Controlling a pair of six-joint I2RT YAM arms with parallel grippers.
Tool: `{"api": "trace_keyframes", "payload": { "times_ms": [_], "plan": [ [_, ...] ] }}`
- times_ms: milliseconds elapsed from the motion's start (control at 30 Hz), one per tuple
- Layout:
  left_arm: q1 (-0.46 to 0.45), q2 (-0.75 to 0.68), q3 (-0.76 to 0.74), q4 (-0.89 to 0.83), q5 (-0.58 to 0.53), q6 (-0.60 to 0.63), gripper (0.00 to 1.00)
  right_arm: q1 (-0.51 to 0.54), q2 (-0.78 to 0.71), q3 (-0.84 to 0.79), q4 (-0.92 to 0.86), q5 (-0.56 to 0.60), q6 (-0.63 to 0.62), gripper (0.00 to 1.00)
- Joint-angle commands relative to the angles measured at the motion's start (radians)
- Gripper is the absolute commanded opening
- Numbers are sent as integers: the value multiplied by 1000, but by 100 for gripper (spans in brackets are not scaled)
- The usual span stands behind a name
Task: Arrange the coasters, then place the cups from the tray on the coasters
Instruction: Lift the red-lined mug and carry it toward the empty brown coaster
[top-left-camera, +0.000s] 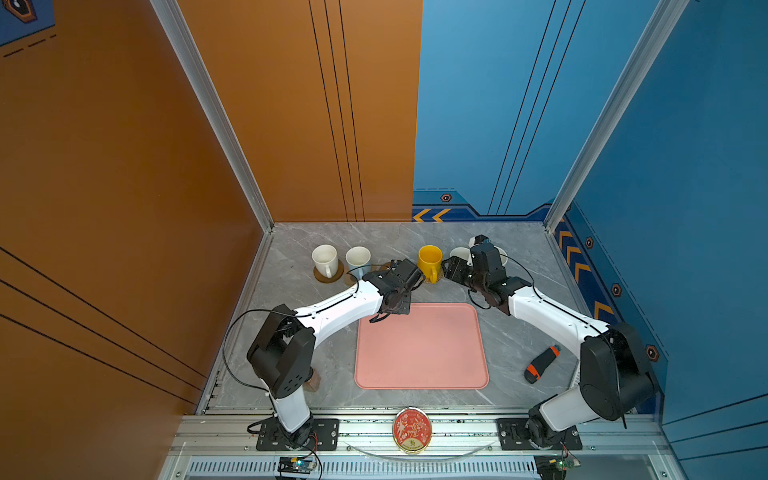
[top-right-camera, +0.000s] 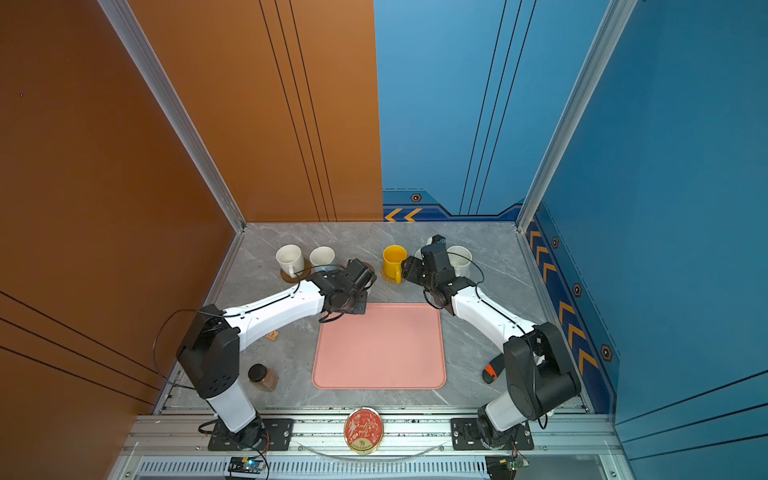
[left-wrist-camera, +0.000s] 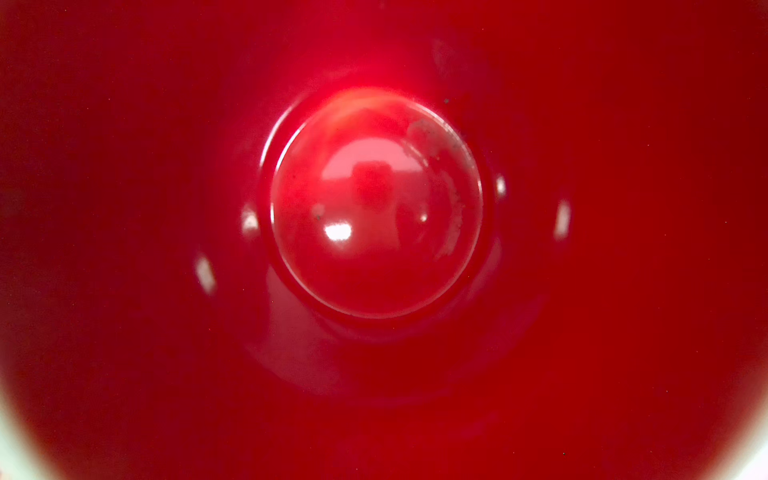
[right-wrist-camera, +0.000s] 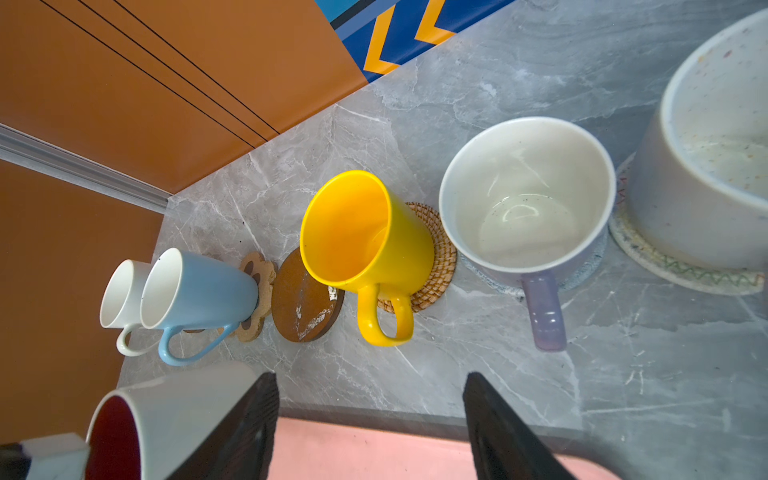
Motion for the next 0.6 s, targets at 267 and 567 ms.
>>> {"api": "trace_keyframes", "payload": {
  "times_ms": [267,567],
  "plan": [
    [59,65,142,26,18,69,0,-14,-43,-24,-4,-15,-8,69],
    [82,135,205,26,34,85,0,-17,-47,-29,2,-14,-6,69]
  ]
}}
